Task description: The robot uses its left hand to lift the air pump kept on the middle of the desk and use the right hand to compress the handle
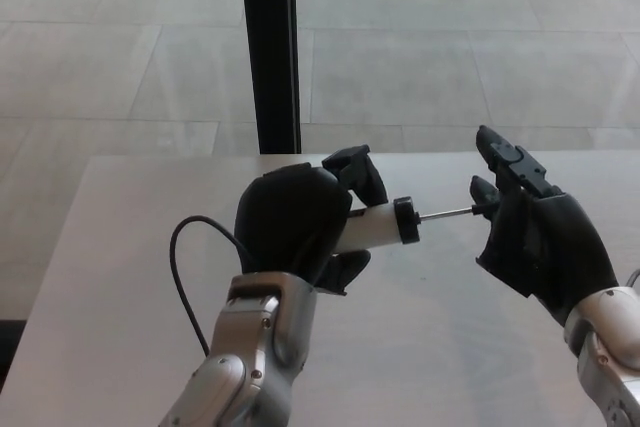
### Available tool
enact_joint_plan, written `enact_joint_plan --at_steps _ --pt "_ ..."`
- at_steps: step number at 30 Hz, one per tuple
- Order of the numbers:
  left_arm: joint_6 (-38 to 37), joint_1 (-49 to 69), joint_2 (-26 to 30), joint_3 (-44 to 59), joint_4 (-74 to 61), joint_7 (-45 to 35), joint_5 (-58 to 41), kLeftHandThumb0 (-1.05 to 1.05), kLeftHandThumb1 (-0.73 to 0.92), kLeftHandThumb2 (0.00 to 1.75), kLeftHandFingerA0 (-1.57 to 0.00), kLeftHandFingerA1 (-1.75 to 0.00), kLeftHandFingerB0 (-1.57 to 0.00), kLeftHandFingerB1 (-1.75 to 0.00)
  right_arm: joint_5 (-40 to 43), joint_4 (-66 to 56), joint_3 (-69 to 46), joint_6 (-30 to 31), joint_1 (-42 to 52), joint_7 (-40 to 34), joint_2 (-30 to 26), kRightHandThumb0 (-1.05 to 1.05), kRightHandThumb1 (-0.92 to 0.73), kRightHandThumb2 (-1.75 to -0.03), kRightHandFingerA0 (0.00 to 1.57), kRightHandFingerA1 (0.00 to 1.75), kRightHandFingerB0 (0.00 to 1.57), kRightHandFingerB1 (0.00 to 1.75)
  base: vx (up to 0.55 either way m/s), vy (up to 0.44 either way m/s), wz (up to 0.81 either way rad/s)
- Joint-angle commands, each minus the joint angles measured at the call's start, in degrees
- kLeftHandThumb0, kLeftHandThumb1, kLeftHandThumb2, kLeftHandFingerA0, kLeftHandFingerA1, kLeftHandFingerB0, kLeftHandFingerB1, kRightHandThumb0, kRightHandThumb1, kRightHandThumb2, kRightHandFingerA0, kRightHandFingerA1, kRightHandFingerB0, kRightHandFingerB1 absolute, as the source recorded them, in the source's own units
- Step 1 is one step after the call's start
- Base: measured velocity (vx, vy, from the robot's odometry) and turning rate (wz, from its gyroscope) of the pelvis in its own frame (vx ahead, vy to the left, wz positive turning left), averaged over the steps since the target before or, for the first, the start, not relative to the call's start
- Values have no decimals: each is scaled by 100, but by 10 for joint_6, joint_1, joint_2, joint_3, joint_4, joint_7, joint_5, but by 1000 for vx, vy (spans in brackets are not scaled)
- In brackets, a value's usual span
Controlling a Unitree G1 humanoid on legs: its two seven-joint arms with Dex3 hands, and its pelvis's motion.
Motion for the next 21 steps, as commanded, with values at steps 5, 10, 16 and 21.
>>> enact_joint_plan --at_steps 5,10,16,21 --pt "35 -30 1 -16 16 -13 17 -21 56 104 -99 -150 -91 -110 -12 -24 0 9 -14 -14 4 -105 -89 -136 0 2 0 0 0 0 0" --pt "43 -45 -1 -20 25 -11 17 -17 56 104 -98 -154 -87 -109 -13 -31 2 18 -16 -7 -2 -105 -86 -135 0 2 0 0 0 0 0" --pt "50 -66 -5 -13 40 -6 9 -18 52 116 -100 -166 -87 -119 -18 -39 7 32 -16 -4 -6 -105 -85 -134 0 2 0 0 0 0 0" --pt "42 -69 2 -19 45 -5 13 -19 52 114 -123 -133 -96 -111 -15 -41 2 40 -13 -4 -6 -105 -87 -134 0 5 0 0 0 0 0"
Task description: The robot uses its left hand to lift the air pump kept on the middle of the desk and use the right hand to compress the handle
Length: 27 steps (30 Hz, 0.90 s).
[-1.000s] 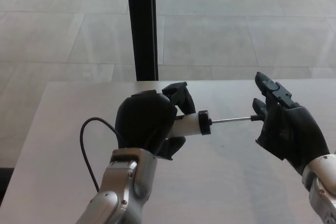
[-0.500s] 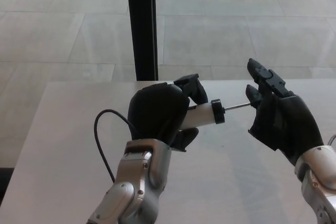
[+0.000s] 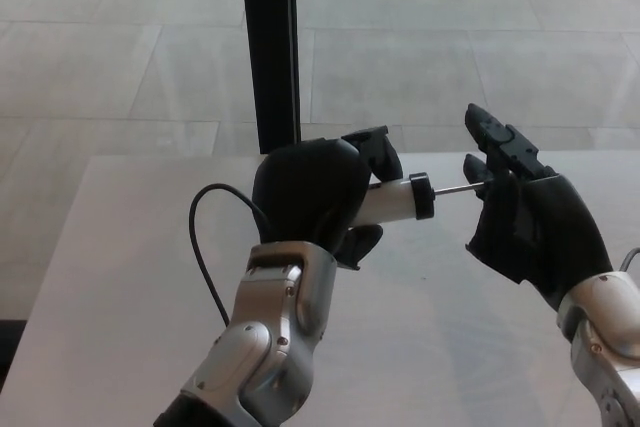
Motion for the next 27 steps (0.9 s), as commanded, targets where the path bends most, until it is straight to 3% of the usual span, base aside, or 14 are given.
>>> enact_joint_plan --at_steps 1,2,3,4,5,6,7,12,16,19,22,23,25,27 --pt "14 -7 2 2 4 -4 -1 -14 55 102 -105 -166 -91 -115 4 -6 -8 4 -2 7 -8 -105 -87 -133 0 7 0 0 0 0 0" --pt "15 -7 0 3 4 -7 -4 -15 54 105 -108 -164 -94 -117 6 0 -8 -7 -1 11 -9 -105 -92 -88 0 0 0 0 0 0 0" --pt "15 -6 0 3 4 -6 -4 -22 52 109 -123 -131 -91 -100 4 6 -8 -15 -1 14 -10 -105 -92 -86 0 0 0 0 0 0 0" --pt "16 -5 0 3 4 -6 -4 -22 52 109 -123 -131 -91 -100 4 7 -8 -16 0 15 -9 -105 -92 -86 0 0 0 0 0 0 0" --pt "15 -4 0 4 3 -4 -6 -18 54 108 -100 -163 -89 -116 6 9 -9 -15 -1 16 -9 -105 -92 -81 0 0 0 0 0 0 0" --pt "6 -1 3 5 5 5 -7 -17 53 106 -100 -160 -88 -117 0 4 -7 -4 0 12 -11 -105 -92 -77 0 0 0 0 0 0 0" --pt "7 1 3 6 3 7 -7 -13 54 106 -102 -170 -84 -130 -15 -4 -3 3 2 4 -15 -105 -92 -75 0 0 0 0 0 0 0" --pt "12 1 4 8 1 -1 -9 -19 57 102 -98 -164 -84 -125 -23 -13 -5 6 4 -2 -20 -105 -92 -78 0 0 0 0 0 0 0" --pt "6 0 19 1 9 1 1 -10 49 116 -97 -171 -85 -136 -14 -26 -23 11 6 -7 -19 -105 -92 -77 0 0 0 0 0 0 0" --pt "12 3 21 0 9 -3 2 -10 51 114 -101 -172 -88 -136 -6 -34 -36 16 9 -10 -16 -105 -92 -79 0 0 0 0 0 0 0" --pt "-1 11 26 2 10 11 -3 -15 56 101 -96 -175 -83 -143 26 -35 -65 22 10 -8 -3 -105 -92 -84 0 0 0 0 0 0 0" --pt "1 13 27 2 9 11 -3 -22 65 85 -96 -175 -80 -143 28 -38 -71 31 10 -11 -1 -105 -92 -84 0 0 0 0 0 0 0" --pt "0 21 31 3 5 10 -6 -17 54 107 -95 -175 -77 -155 27 -41 -88 37 7 -14 -8 -105 -92 -89 0 0 0 0 0 0 0" --pt "-3 28 34 5 0 9 -9 -18 54 107 -94 -175 -77 -155 26 -40 -96 41 6 -20 -9 -105 -92 -89 0 0 0 0 0 0 0"
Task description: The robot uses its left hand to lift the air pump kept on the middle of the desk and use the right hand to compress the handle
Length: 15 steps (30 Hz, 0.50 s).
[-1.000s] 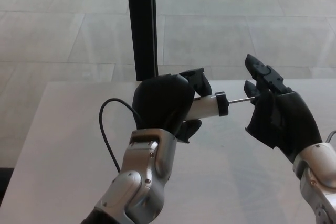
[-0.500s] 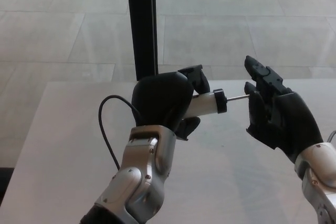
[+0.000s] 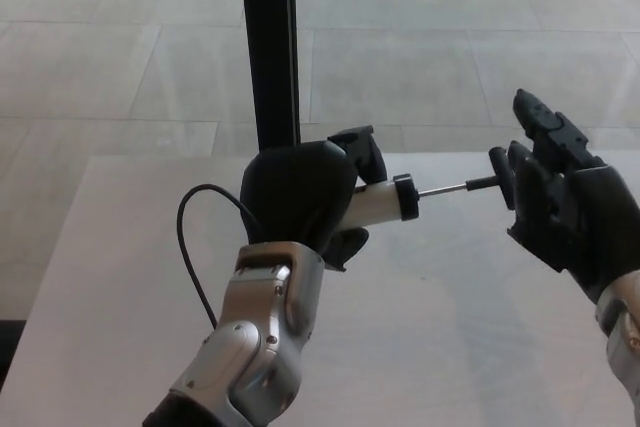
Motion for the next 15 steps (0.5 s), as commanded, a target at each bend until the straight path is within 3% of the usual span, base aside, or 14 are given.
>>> enact_joint_plan --at_steps 1,6,7,8,11,12,13,14,15 --pt "1 17 14 1 -7 0 0 -20 56 105 -94 -175 -76 -155 15 -9 -29 27 -4 -22 -1 -105 -92 -89 0 0 0 0 0 0 0" --pt "-7 26 15 0 -12 5 -3 -18 52 111 -97 -175 -78 -155 25 -19 -45 42 -5 -40 15 -105 -92 -86 0 0 0 0 0 0 0" --pt "-7 28 15 0 -13 5 -4 -26 49 113 -126 -141 -100 -124 25 -15 -48 37 -7 -45 20 -105 -92 -86 0 0 0 0 0 0 0" --pt "-8 30 15 1 -13 5 -5 -27 50 115 -126 -142 -101 -125 24 -10 -50 30 -10 -50 26 -105 -92 -86 0 0 0 0 0 0 0" --pt "-4 31 13 0 -17 -2 -6 -25 50 113 -126 -142 -100 -126 19 -3 -46 29 -17 -53 29 -105 -92 -89 0 0 0 0 0 0 0" --pt "-7 31 12 -2 -15 4 -3 -18 52 111 -98 -175 -80 -151 16 7 -43 18 -23 -53 31 -104 -92 -91 0 0 0 0 0 0 0" --pt "-9 31 11 -4 -14 6 -3 -25 49 113 -126 -141 -101 -124 14 18 -39 6 -29 -50 30 -105 -92 -101 0 0 0 0 0 0 0" --pt "-13 29 9 -5 -14 9 -4 -25 50 113 -126 -141 -101 -125 15 30 -36 -5 -38 -46 31 -97 -92 -96 0 0 0 0 0 0 0" --pt "-14 28 8 -7 -14 9 -3 -18 53 111 -97 -175 -81 -152 16 40 -35 -15 -43 -42 31 -97 -91 -103 0 0 0 0 0 0 0"
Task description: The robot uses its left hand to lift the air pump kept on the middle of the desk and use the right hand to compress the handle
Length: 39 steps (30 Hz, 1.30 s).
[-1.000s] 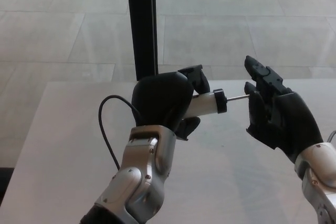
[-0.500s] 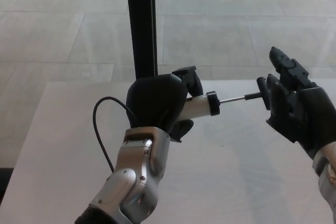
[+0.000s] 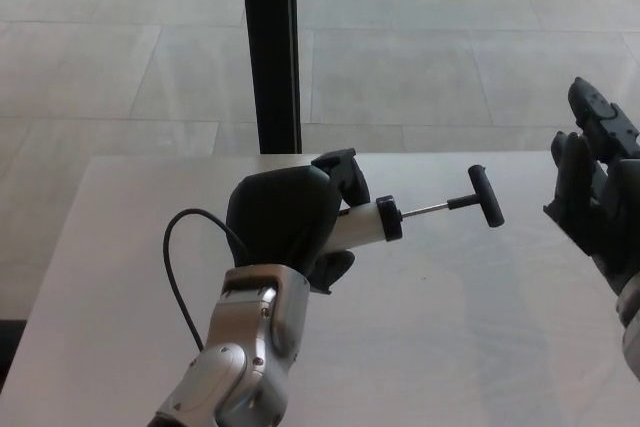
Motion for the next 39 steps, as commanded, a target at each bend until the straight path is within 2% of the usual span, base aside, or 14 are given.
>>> enact_joint_plan --at_steps 1,3,4,5,9,10,12,13,14,26,29,30,36,39 --pt "-12 -1 1 -6 -5 9 0 -18 53 111 -97 -175 -81 -152 6 39 4 -45 -28 0 3 -97 -91 -103 0 0 0 0 0 0 0" --pt "-9 -5 -2 -8 -5 8 1 -17 52 112 -96 -175 -82 -143 4 53 8 -51 -35 0 4 -98 -92 -105 0 0 0 0 0 0 0" --pt "-2 -8 -6 -9 -6 -2 1 -25 52 112 -123 -139 -93 -119 2 60 12 -52 -39 0 5 -97 -92 -96 0 0 0 0 0 0 0" --pt "-1 -11 -8 -8 -6 -4 -2 -17 57 105 -91 -175 -75 -150 1 63 15 -53 -41 0 4 -101 -92 -95 0 0 0 0 0 0 0" --pt "-6 -21 -19 -9 -4 -4 -8 -17 53 110 -93 -174 -81 -147 9 79 22 -49 -52 9 5 -102 -92 -97 0 0 0 0 0 0 0" --pt "-3 -25 -22 -10 -6 -12 -10 -24 54 113 -120 -136 -94 -117 10 82 24 -40 -54 9 5 -100 -92 -95 0 0 0 0 0 0 0" --pt "-1 -26 -23 -10 -7 -15 -10 -24 54 113 -120 -136 -94 -117 11 84 26 -38 -55 8 5 -100 -92 -95 0 0 0 0 0 0 0" --pt "-1 -27 -24 -10 -7 -15 -10 -19 61 102 -92 -170 -80 -140 13 84 25 -37 -56 7 7 -103 -92 -98 0 0 0 0 0 0 0" --pt "-2 -28 -26 -10 -9 -13 -10 -10 57 104 -93 -172 -76 -140 15 85 26 -37 -55 6 11 -100 -92 -95 0 0 0 0 0 0 0" --pt "-7 -44 -40 -5 -9 -17 -21 -10 50 116 -96 -169 -83 -133 28 103 26 -45 -39 26 8 -97 -92 -97 0 0 0 0 0 0 0" --pt "-14 -37 -45 -2 -14 -14 -32 -13 42 120 -99 -163 -90 -123 20 108 31 -54 -39 30 1 -103 -92 -97 0 0 0 0 0 0 0" --pt "-9 -37 -44 -7 -17 -19 -27 -16 44 119 -101 -147 -91 -99 18 110 34 -61 -41 34 -2 -102 -92 -100 0 0 0 0 0 0 0" --pt "-1 -40 -48 -9 -19 -25 -29 -8 46 117 -91 -166 -84 -124 27 112 38 -73 -40 52 -2 -100 -92 -96 0 0 0 0 0 0 0" --pt "-9 -53 -44 -5 3 -21 -32 -16 47 118 -101 -132 -91 -85 33 109 46 -85 -39 66 4 -105 -92 -91 0 0 0 0 0 0 0"
